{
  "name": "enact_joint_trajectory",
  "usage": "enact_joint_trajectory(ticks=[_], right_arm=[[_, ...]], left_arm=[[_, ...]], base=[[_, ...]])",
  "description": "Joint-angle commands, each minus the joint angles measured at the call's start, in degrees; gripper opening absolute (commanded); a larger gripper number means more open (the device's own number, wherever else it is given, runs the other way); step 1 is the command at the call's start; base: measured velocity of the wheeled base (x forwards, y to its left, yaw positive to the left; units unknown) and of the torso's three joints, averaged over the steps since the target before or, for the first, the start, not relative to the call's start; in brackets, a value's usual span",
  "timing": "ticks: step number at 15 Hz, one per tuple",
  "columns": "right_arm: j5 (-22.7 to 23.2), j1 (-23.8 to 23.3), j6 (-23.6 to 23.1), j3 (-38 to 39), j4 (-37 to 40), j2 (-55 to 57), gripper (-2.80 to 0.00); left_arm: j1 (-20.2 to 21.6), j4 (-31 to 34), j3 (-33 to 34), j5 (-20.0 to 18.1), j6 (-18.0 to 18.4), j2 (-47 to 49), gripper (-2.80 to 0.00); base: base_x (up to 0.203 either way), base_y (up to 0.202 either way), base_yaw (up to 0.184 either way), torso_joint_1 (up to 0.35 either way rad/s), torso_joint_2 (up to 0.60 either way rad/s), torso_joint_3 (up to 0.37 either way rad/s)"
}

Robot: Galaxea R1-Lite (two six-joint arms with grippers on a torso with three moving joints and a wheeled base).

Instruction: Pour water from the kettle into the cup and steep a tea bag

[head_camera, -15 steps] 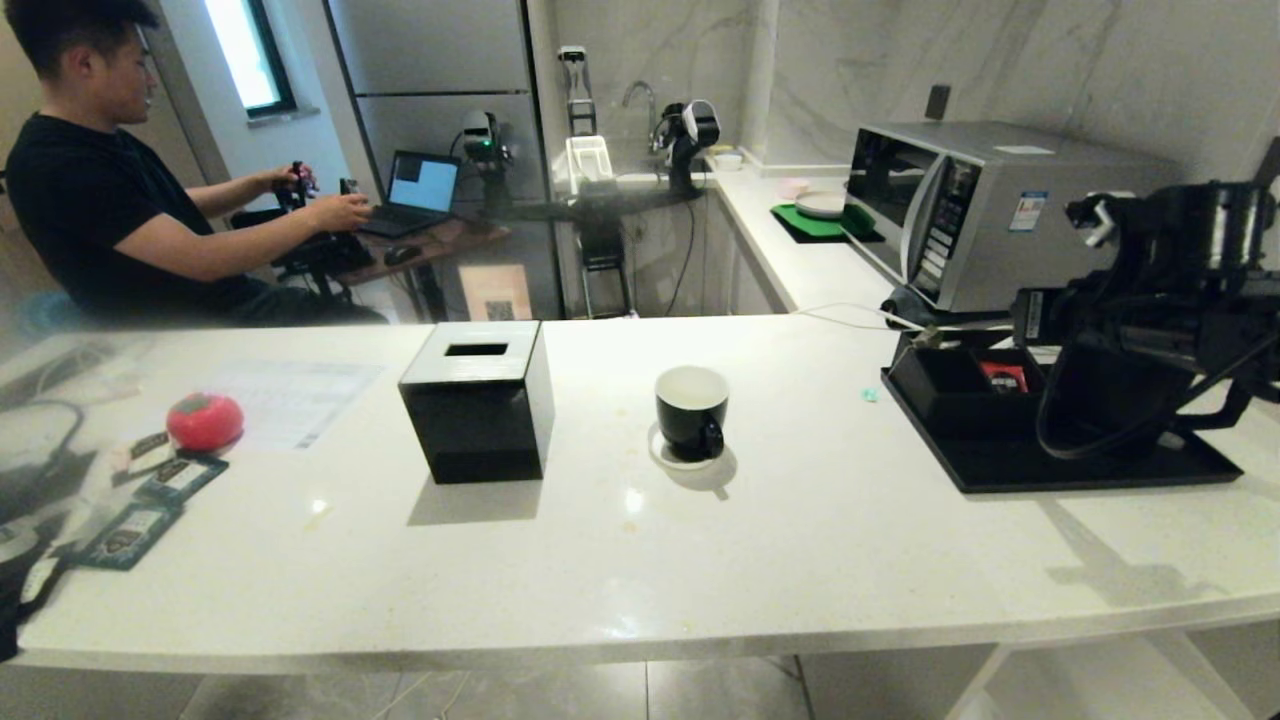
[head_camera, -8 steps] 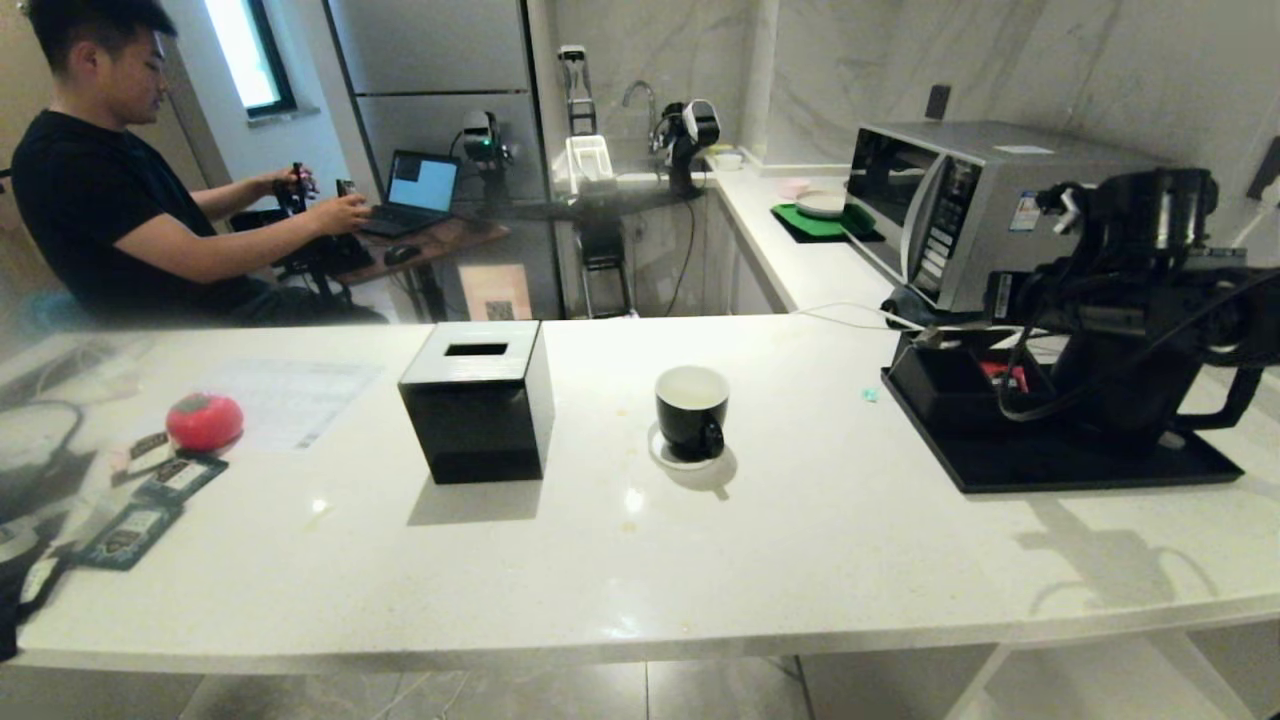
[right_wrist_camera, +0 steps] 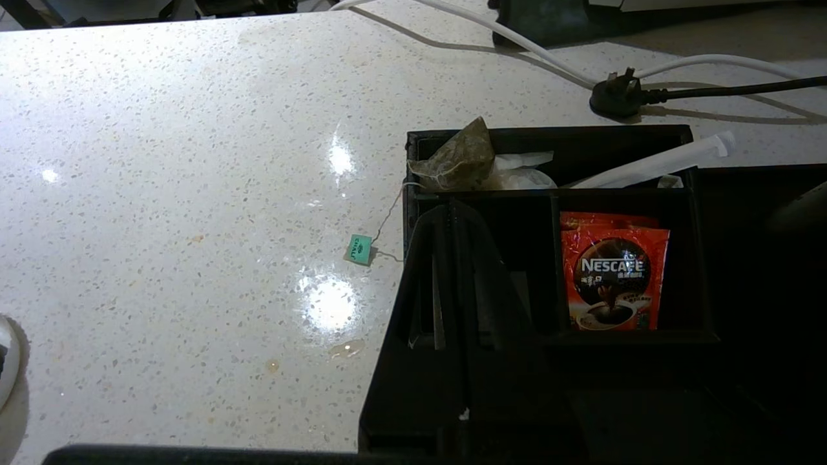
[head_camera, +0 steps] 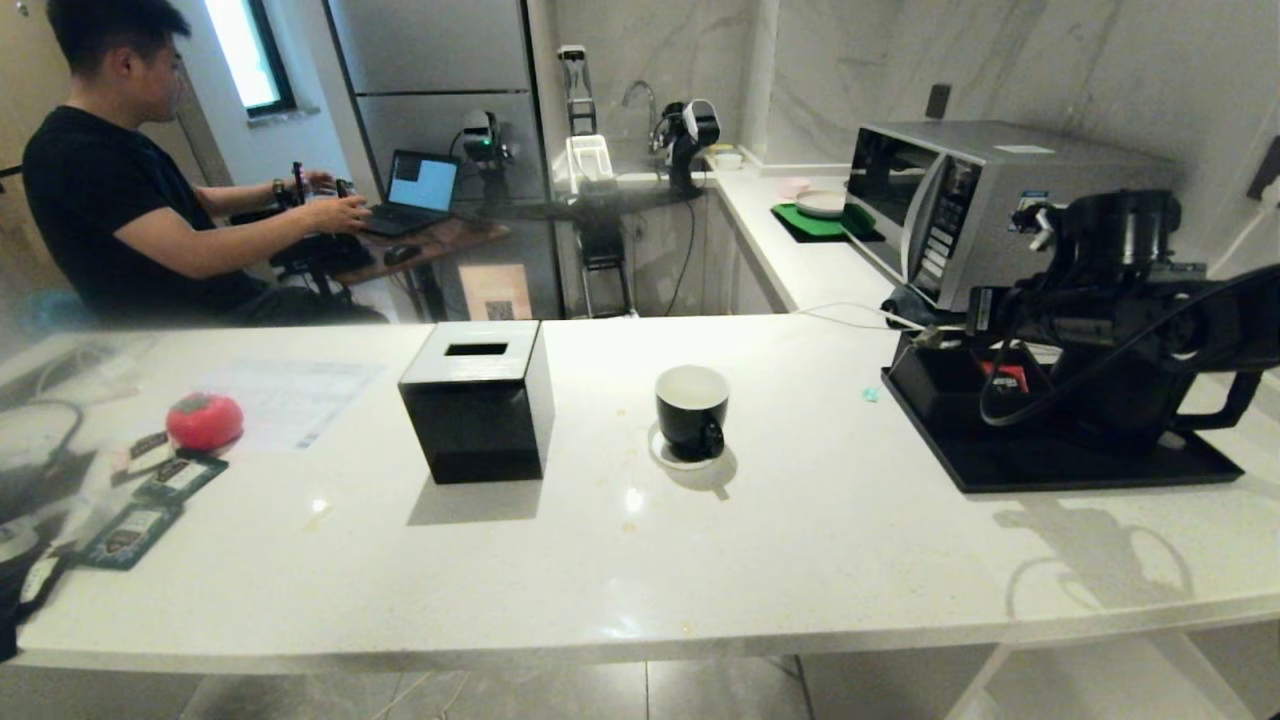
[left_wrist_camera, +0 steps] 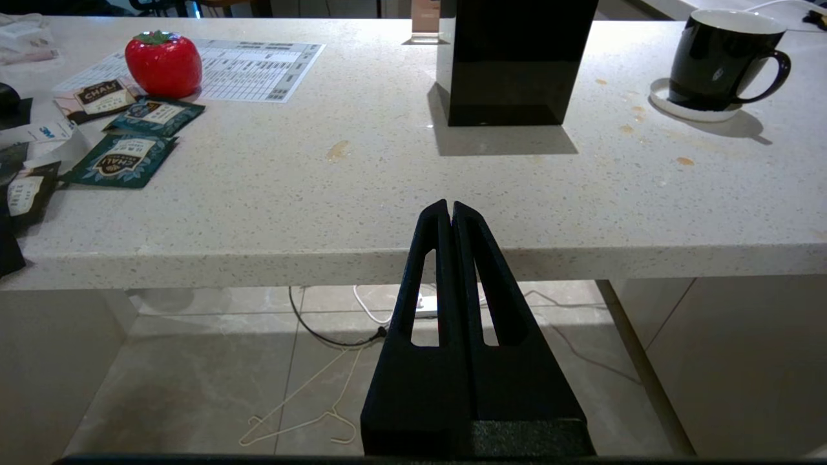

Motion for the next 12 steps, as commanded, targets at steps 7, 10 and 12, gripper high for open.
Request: enact_joint_trajectory(ticks=[7,10,12], right_arm=[[0.02,0.00,-0.43,-2.15,-0.31,1.88,0.00],[-0.07,0.00,-0.50,-2.15,-0.73,2.29,0.00],[-0.07,0.00,-0.53,-2.86,-1.27,2.67,0.00]], left_arm=[[-0.07,-0.02,0.00,0.00,-0.04,0.00,-2.80],[-0.06,-0.02,0.00,0.00,-0.04,0.00,-2.80],[-0.04,-0.02,0.00,0.00,-0.04,0.00,-2.80]], base=[[0.000,0.000,0.000,0.000,0.00,0.000],[0.000,0.000,0.000,0.000,0.00,0.000],[0.000,0.000,0.000,0.000,0.00,0.000]])
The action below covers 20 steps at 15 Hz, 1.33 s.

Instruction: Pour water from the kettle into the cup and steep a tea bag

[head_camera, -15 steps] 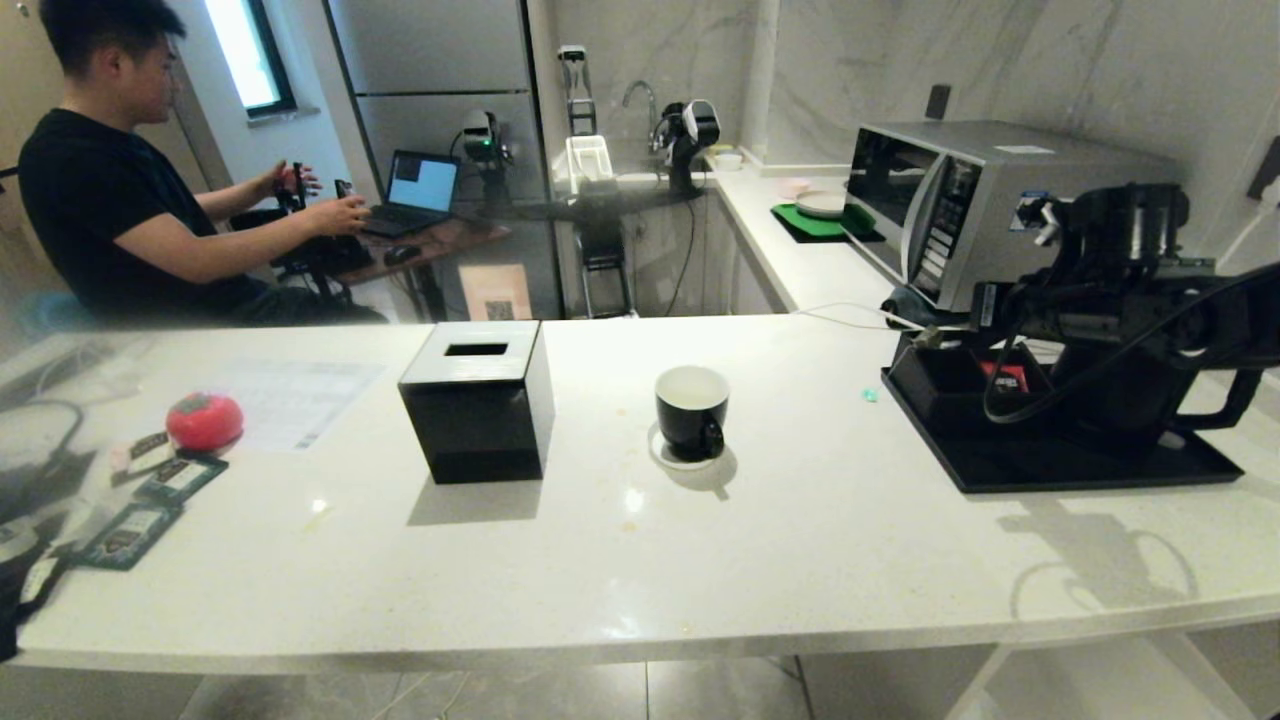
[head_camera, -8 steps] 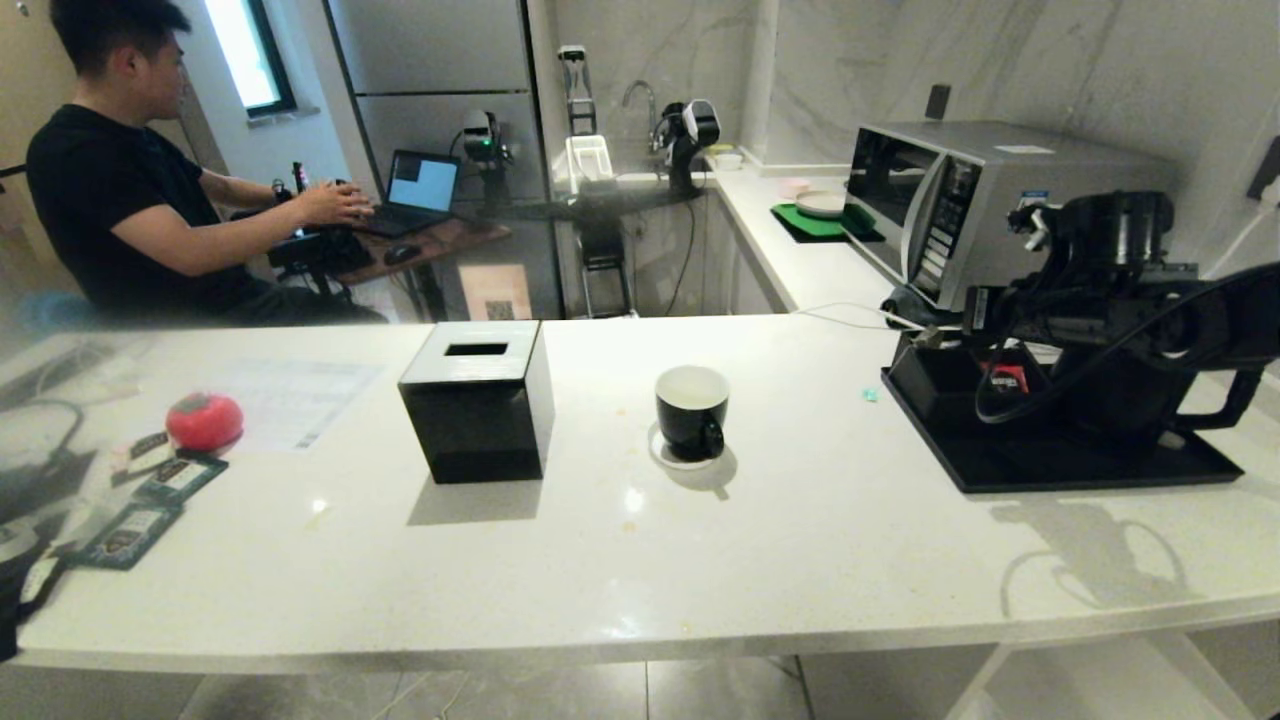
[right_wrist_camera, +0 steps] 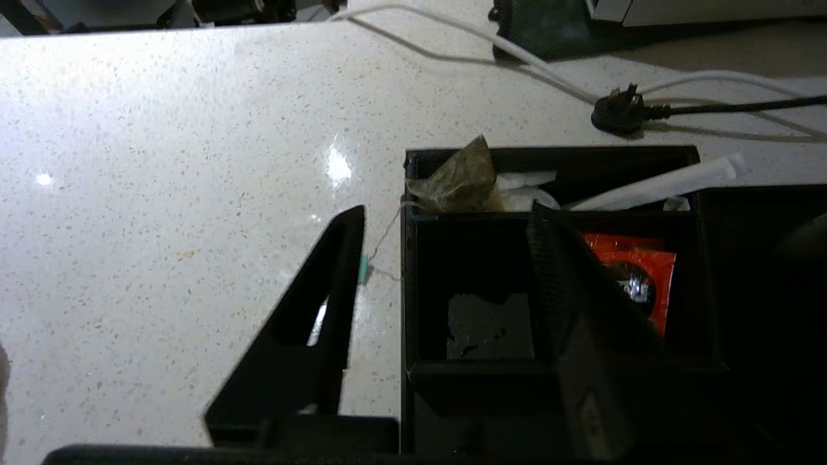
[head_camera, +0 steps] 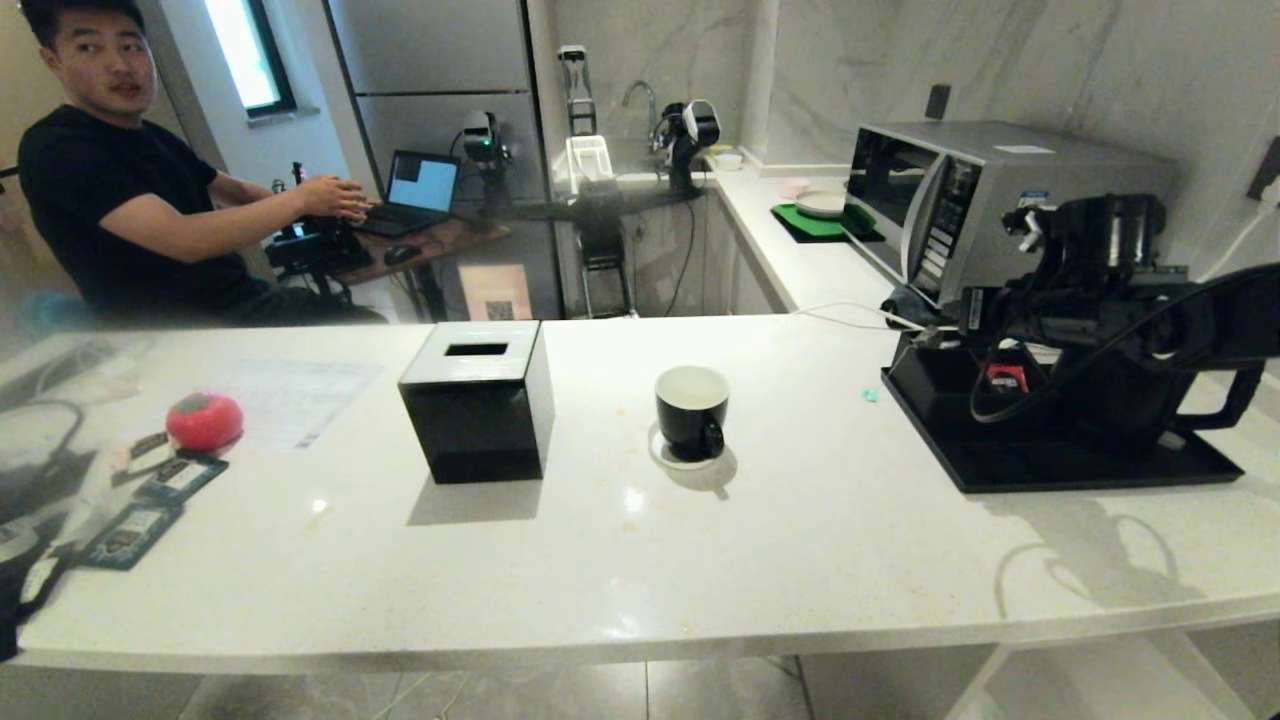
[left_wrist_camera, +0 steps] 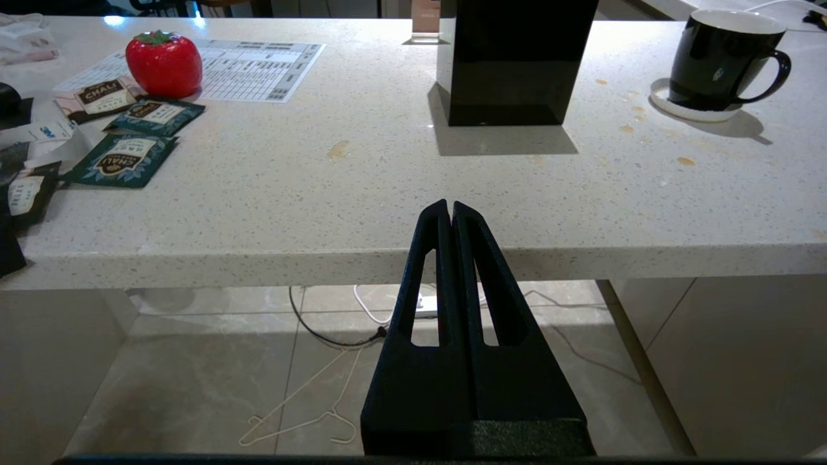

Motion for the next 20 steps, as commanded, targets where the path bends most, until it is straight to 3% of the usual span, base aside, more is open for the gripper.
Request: enact_joint_trajectory(ticks=[1,20], right_arm=[[0.01,0.00,0.06,-0.59,-0.63,0.43,0.00],[-0.07,0.00,-0.29,-2.70,-6.02,5.18,0.00]], left_arm=[[-0.07,-0.02,0.00,-0.02,-0.03,0.00,-2.80],[0.00,-0.02,0.00,-0.02,-0.03,0.00,-2.80]], base=[[0.000,0.000,0.000,0.000,0.00,0.000],[0.000,0.000,0.000,0.000,0.00,0.000]])
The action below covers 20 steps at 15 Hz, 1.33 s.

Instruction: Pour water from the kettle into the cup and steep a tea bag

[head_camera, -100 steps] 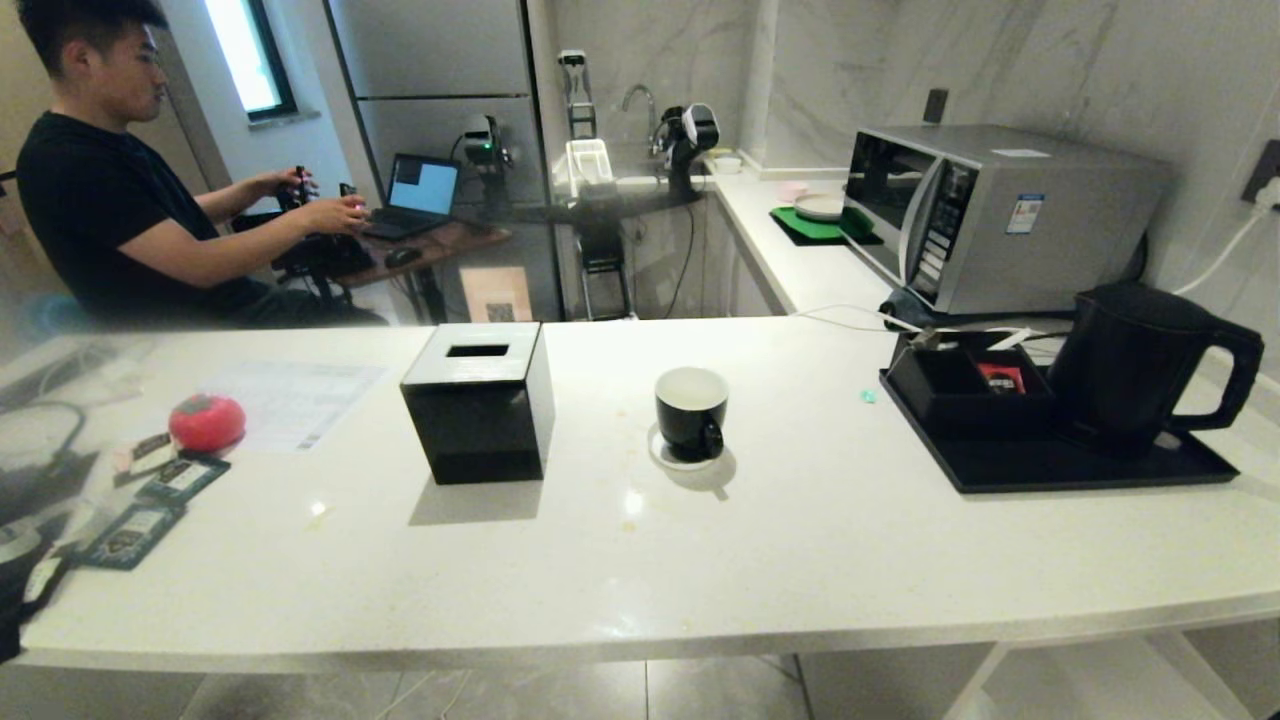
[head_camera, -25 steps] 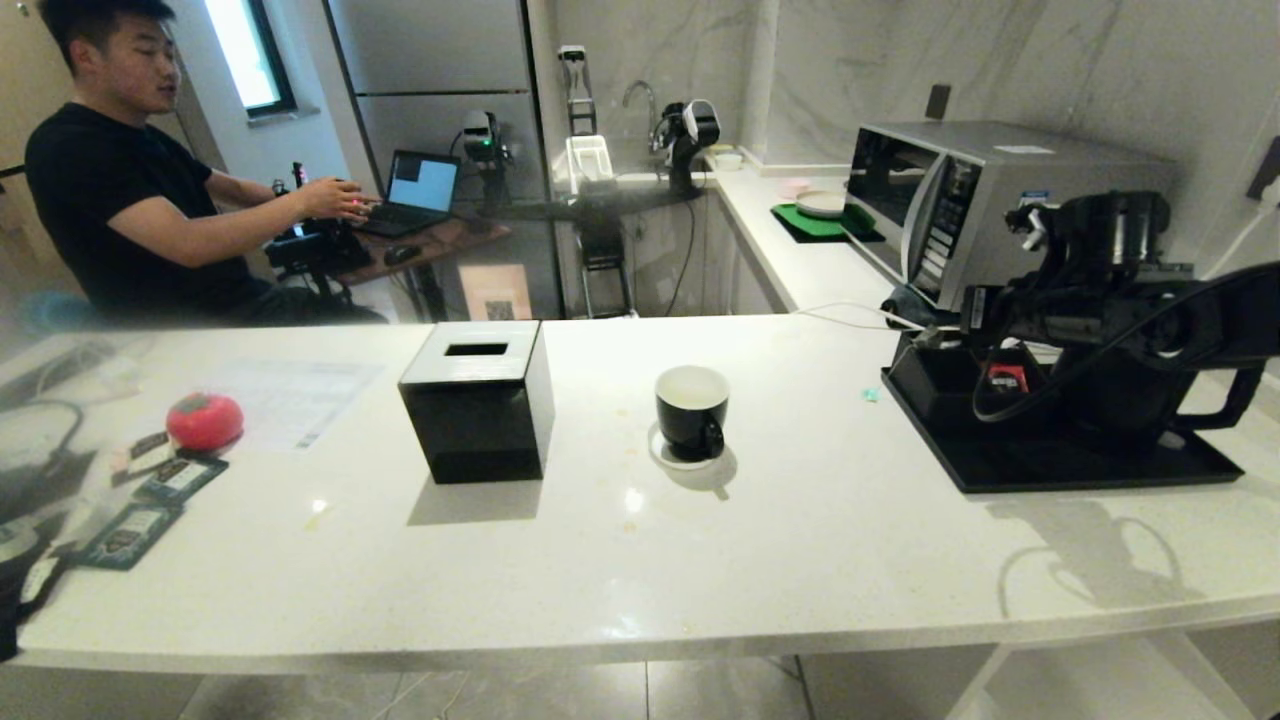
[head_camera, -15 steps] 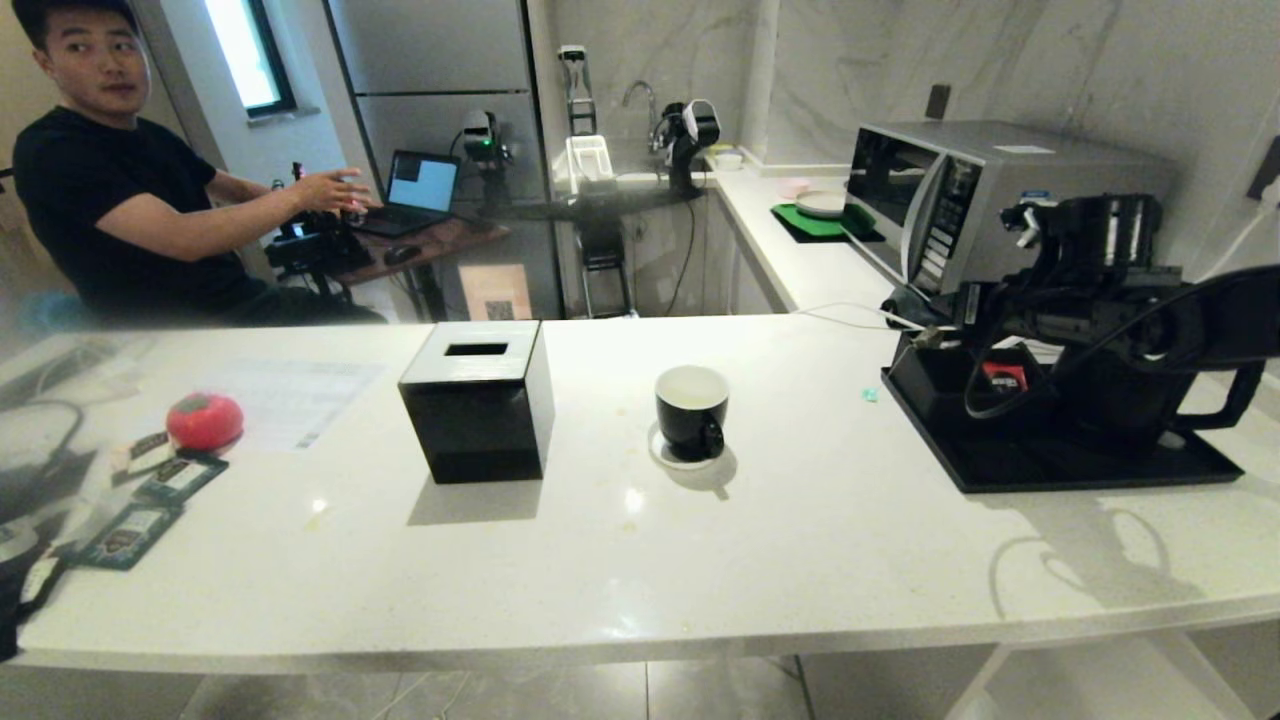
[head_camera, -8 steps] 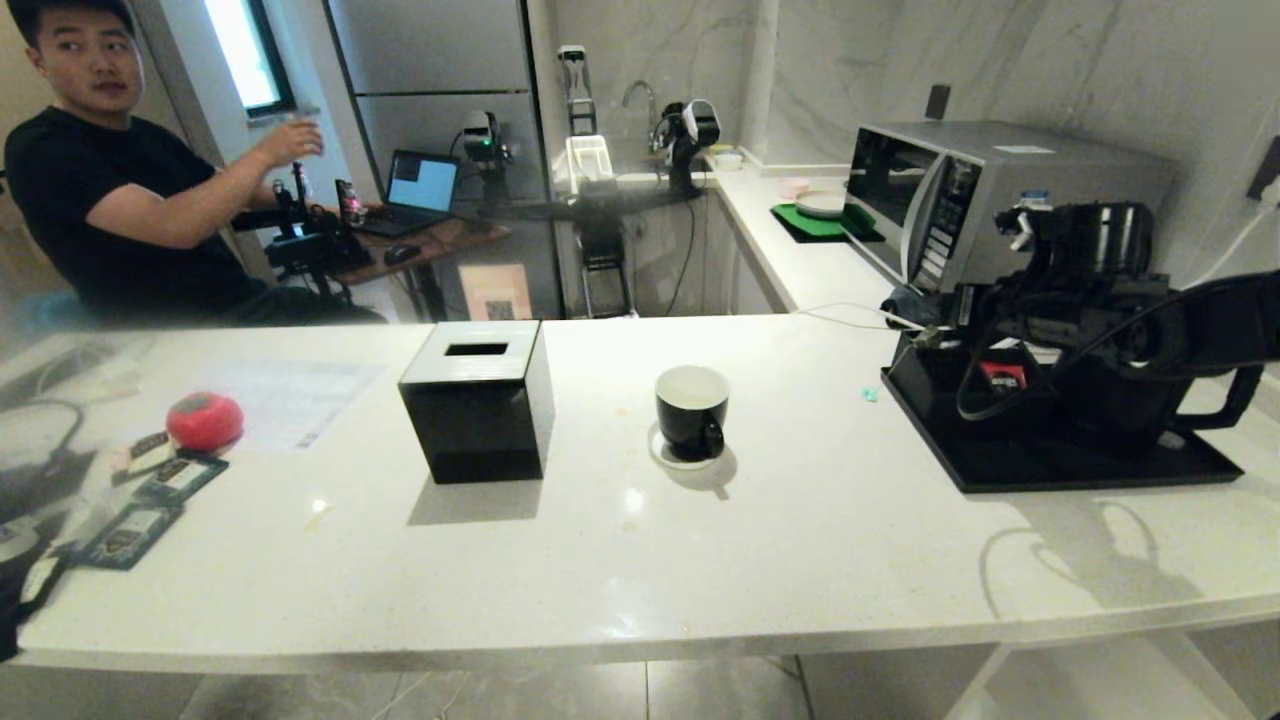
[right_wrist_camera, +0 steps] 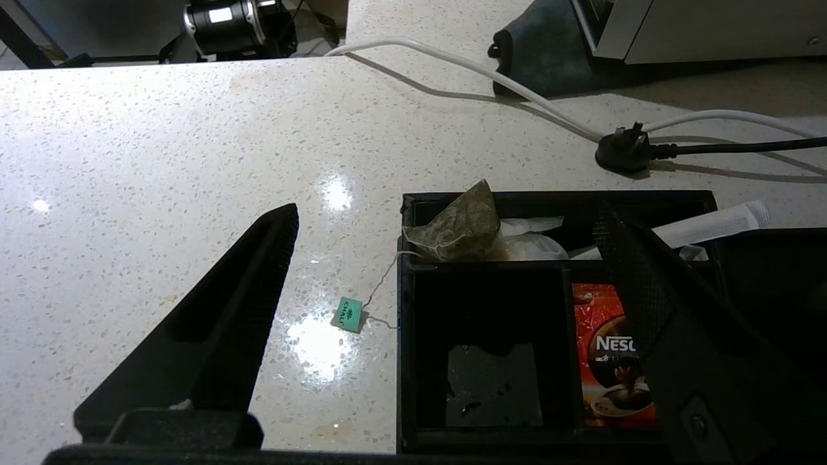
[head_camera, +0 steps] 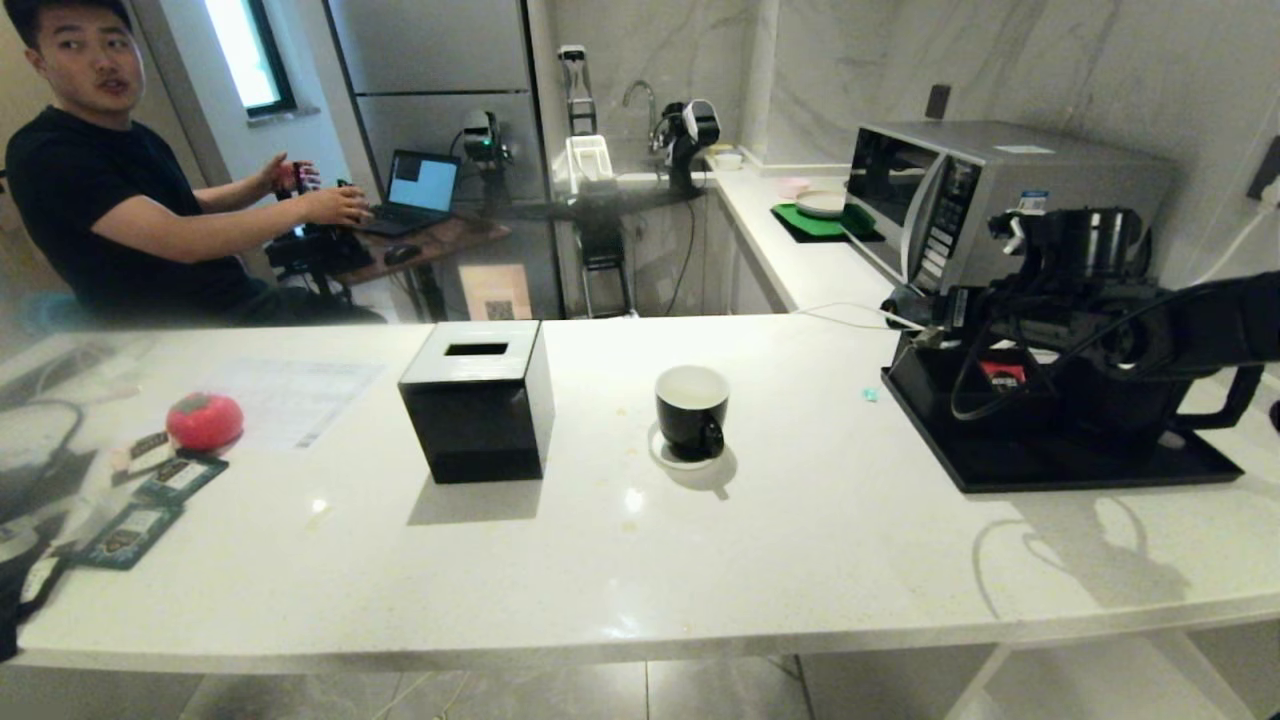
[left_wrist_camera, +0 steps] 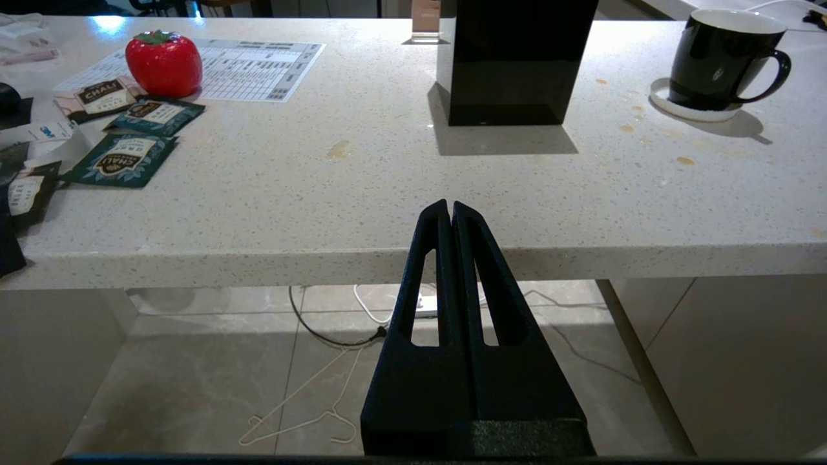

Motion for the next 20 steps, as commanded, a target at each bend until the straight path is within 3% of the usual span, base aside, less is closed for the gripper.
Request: enact_joint_trajectory(ticks=[1,10,20], right_arm=[[0.00,0.00,0.06,-0.02,-1.73,0.72,0.00],[-0.09,-0.35,-3.33,0.02,-3.60,2.98,0.00],[-0.18,-1.40,-3.51,-0.39,-4.41,5.62,0.00]], left_arm=[[0.02,-0.03,0.00,-0.02,-0.05,0.00,-2.80],[-0.01,-0.03,0.00,-0.02,-0.05,0.00,-2.80],[0.02,-0.03,0.00,-0.02,-0.05,0.00,-2.80]], base=[[0.000,0.000,0.000,0.000,0.00,0.000],[0.000,0.000,0.000,0.000,0.00,0.000],[0.000,0.000,0.000,0.000,0.00,0.000]])
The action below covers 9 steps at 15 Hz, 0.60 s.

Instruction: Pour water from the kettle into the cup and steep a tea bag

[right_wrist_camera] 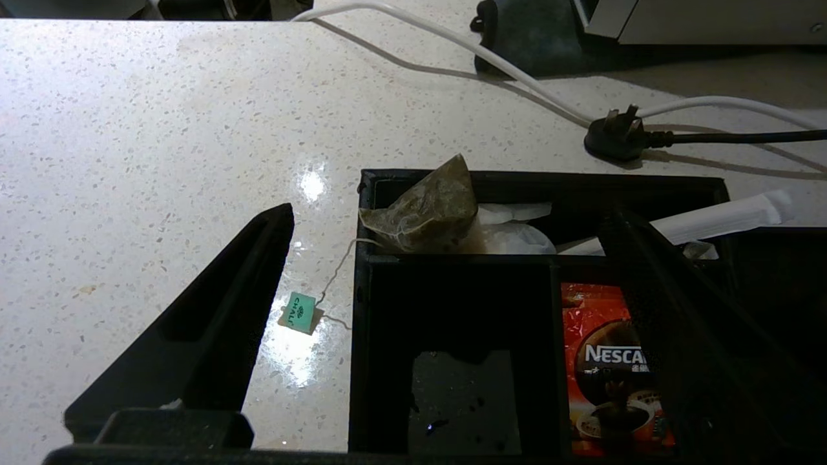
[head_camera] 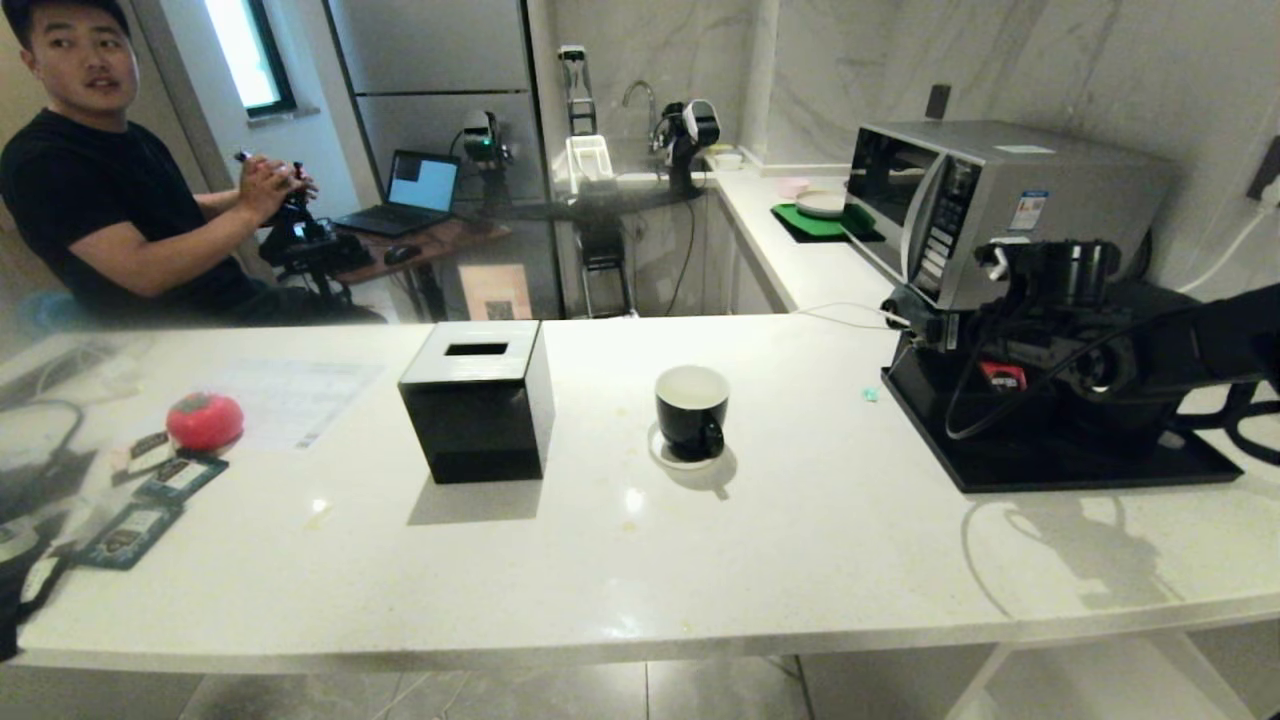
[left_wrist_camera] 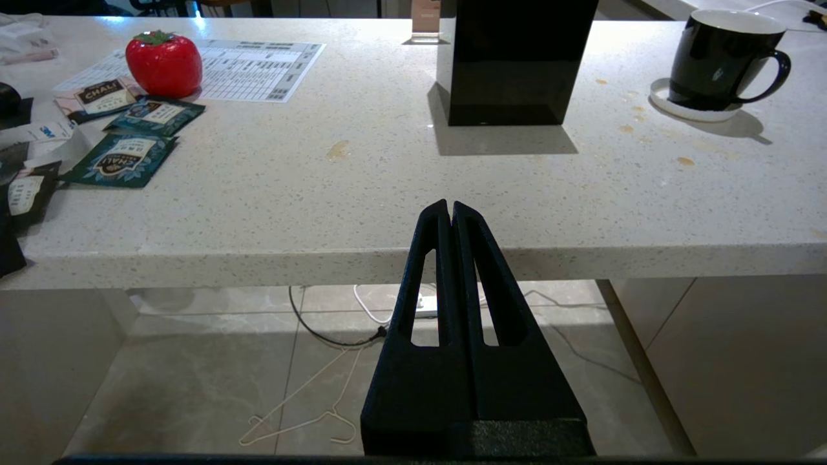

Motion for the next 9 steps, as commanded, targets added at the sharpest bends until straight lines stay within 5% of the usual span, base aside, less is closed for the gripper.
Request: enact_joint_trajectory(ticks=[1,9], right_arm=[[0.00,-0.13,-0.03,-0.61,-0.15,0.99,0.00],[0.01,-0.08,0.06,-1.40,-0.22,2.41,0.00]], left_arm=[[-0.07,-0.02,0.00,-0.02,-0.02,0.00,-2.80],[0.02,-0.02,0.00,-0.02,-0.02,0.00,-2.80]], base=[[0.000,0.000,0.000,0.000,0.00,0.000],[0.000,0.000,0.000,0.000,0.00,0.000]])
